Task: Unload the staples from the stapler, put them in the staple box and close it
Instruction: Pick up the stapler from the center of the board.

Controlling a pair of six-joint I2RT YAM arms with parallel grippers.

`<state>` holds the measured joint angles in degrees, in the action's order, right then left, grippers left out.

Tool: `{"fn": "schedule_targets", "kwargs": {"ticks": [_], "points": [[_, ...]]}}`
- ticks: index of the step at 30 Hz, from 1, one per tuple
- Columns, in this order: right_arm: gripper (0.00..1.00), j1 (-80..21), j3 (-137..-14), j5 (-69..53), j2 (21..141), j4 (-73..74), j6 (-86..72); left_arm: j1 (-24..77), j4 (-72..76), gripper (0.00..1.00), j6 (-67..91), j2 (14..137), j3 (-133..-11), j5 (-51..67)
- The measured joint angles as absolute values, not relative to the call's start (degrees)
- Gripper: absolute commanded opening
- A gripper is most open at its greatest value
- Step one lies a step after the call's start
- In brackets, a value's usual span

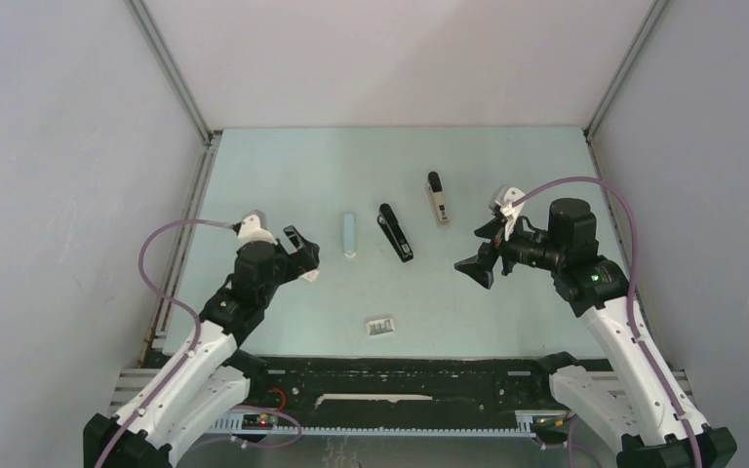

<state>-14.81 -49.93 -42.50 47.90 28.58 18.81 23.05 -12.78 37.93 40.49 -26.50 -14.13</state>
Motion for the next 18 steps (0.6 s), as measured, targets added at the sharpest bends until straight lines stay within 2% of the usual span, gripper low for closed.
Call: {"fn": "schedule_targets", "kwargs": {"ticks": [18], "points": [[1.00,-14.94,-49.93,-42.50,47.90,28.58,18.85,23.75,-11.68,1.00,35.48,45.23,-27.11,-15.33]]}}
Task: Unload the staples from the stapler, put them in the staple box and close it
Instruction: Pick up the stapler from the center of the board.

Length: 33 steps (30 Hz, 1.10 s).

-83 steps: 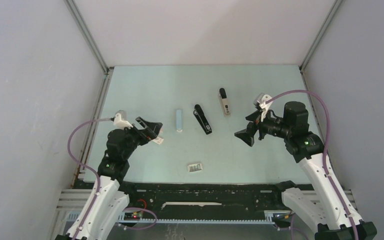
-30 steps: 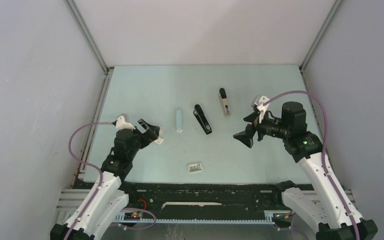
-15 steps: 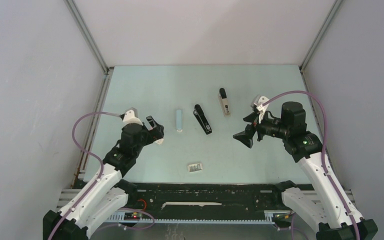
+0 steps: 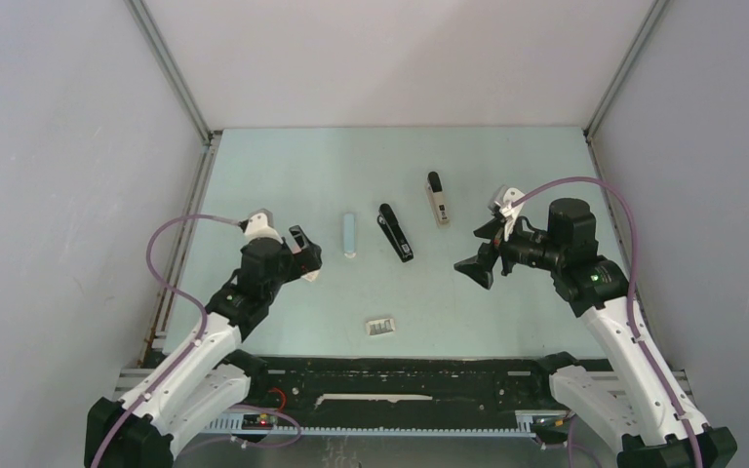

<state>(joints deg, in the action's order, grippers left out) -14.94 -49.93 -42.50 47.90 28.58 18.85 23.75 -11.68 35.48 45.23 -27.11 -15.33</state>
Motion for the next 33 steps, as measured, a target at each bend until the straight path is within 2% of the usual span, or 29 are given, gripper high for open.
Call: {"fn": "schedule_targets", "kwargs": {"ticks": [17,25,33], "points": [[1.00,-15.14,-49.91,-42.54,47.90,28.58,19.03,23.77,-10.83,1.00,36.62,46.70,-27.11,-19.40],[1.00,-15.14,-49.93,-42.52,47.90,28.58,19.03,23.77,-11.25,0.99,38.68,58.17,-28.36,-23.79],[1.00,-15.49,-49.93,-42.52,47.90,28.60,19.03,23.77,-13.50,0.93,33.89,67.05,-38.85,-21.67]]}}
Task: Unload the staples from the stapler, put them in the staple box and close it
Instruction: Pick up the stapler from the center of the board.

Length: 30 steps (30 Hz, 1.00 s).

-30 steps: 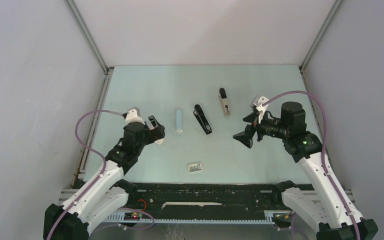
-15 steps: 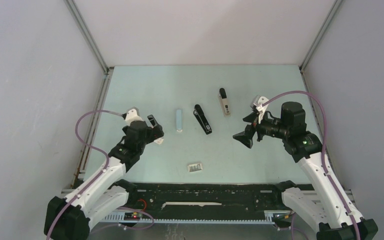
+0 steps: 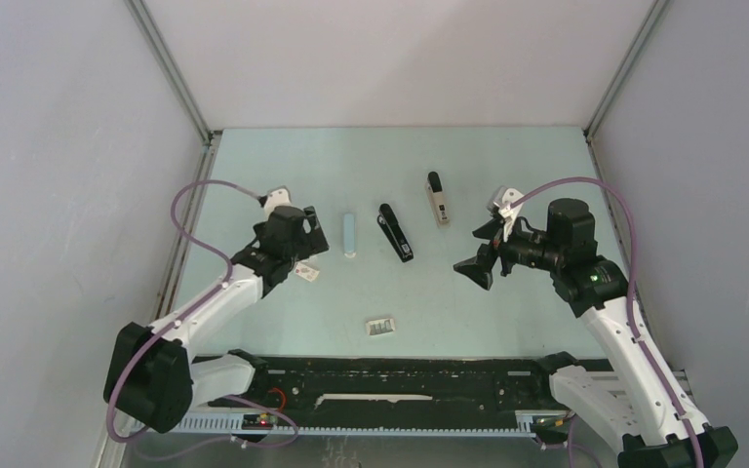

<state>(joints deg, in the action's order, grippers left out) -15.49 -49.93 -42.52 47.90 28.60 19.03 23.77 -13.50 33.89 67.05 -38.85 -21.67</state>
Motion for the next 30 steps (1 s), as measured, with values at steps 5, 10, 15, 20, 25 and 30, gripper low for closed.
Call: {"fn": "schedule_targets", "kwargs": {"ticks": [5,10,15,20,25,30], "points": [[1.00,-15.64,-49.93,-42.52,47.90,28.60,19.03,23.77,-13.98,0.94,29.36,65.80,-39.99,-17.69],[1.00,-16.27,-49.84,-42.54,48.18,28.40,19.00,23.77,-13.34,0.94,28.01,60.99,-39.97,-11.46],[1.00,-17.52,-49.17,-41.93,51.88,26.72,18.44,23.75,-15.09,0.97,27.88,59.57,-42.87,-2.98],[1.00,-20.64,-49.87,-38.26,59.48,25.47,18.22,23.40,-22.96,1.00,23.68,58.92,-54.87,0.64],[1.00,-22.90,-58.24,-34.35,70.13,25.30,18.74,21.93,-25.30,1.00,18.17,54.02,-58.28,-0.67],[1.00,-24.93,-66.89,-27.79,80.25,21.93,16.67,21.67,-26.37,1.00,14.35,50.09,-55.37,-3.27]]}}
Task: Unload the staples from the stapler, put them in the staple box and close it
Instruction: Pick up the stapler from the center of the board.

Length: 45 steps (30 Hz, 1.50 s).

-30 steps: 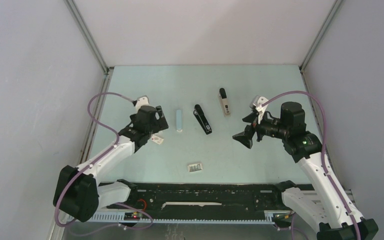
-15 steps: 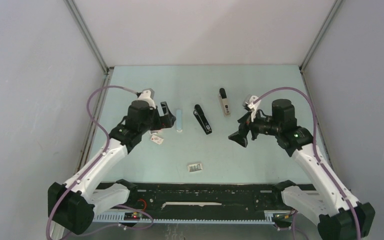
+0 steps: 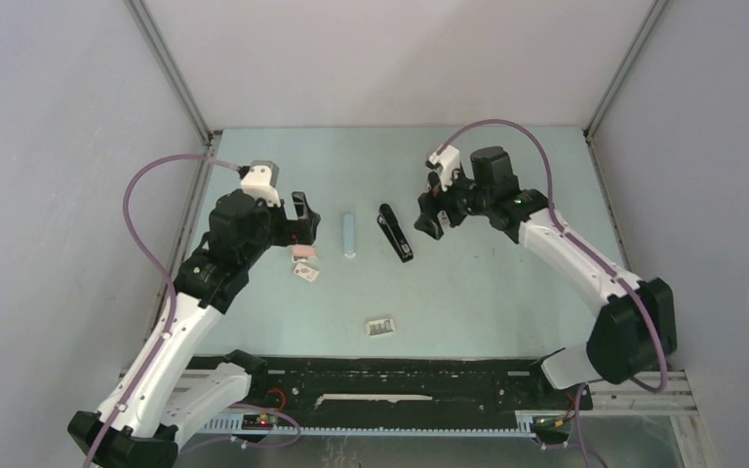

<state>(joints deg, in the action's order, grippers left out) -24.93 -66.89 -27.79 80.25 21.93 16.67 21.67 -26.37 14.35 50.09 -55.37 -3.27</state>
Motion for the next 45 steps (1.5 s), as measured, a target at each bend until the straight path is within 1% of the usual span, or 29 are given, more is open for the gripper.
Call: {"fn": "schedule_targets", "kwargs": {"ticks": [5,11,20,23,26,33,35,38,39,41,42,45], "points": [[1.00,-26.70,-70.37,-22.85,88.23,19.05,12.84,21.67,-27.53,1.00,12.19,48.07,-52.77,-4.91],[0.99,-27.22,-74.91,-19.99,97.41,18.26,9.89,21.67,-27.59,1.00,11.29,47.37,-52.58,-6.02],[0.90,-29.78,-89.47,-17.54,111.96,23.81,7.44,21.67,-27.59,1.00,10.85,46.78,-52.49,-6.39],[0.87,-31.03,-91.15,-17.34,114.78,25.50,7.07,21.67,-27.59,1.00,10.48,46.74,-52.49,-6.76],[0.83,-32.14,-91.46,-16.97,116.79,26.55,6.63,21.67,-27.59,1.00,10.44,46.63,-52.49,-7.11],[0.67,-33.06,-91.57,-15.42,120.42,28.27,5.41,21.67,-27.59,1.00,10.44,46.33,-52.49,-7.14],[0.59,-33.12,-91.57,-14.83,121.19,28.62,5.34,21.67,-27.59,1.00,10.44,46.30,-52.47,-7.14],[0.43,-33.15,-91.57,-14.02,121.95,28.80,4.69,21.67,-27.59,1.00,10.44,46.09,-52.40,-7.14],[0.34,-33.19,-91.57,-13.76,121.97,28.82,4.58,21.67,-27.59,1.00,10.44,46.00,-52.34,-7.14],[0.22,-33.41,-91.57,-12.93,121.97,28.64,4.21,21.67,-27.59,1.00,10.44,45.82,-52.23,-7.14],[0.18,-33.41,-91.57,-12.60,121.97,28.51,4.43,21.67,-27.59,1.00,10.44,45.78,-52.23,-7.14],[0.09,-33.41,-90.76,-11.99,121.49,27.42,4.38,21.67,-27.59,1.00,10.41,45.58,-52.23,-7.14]]}}
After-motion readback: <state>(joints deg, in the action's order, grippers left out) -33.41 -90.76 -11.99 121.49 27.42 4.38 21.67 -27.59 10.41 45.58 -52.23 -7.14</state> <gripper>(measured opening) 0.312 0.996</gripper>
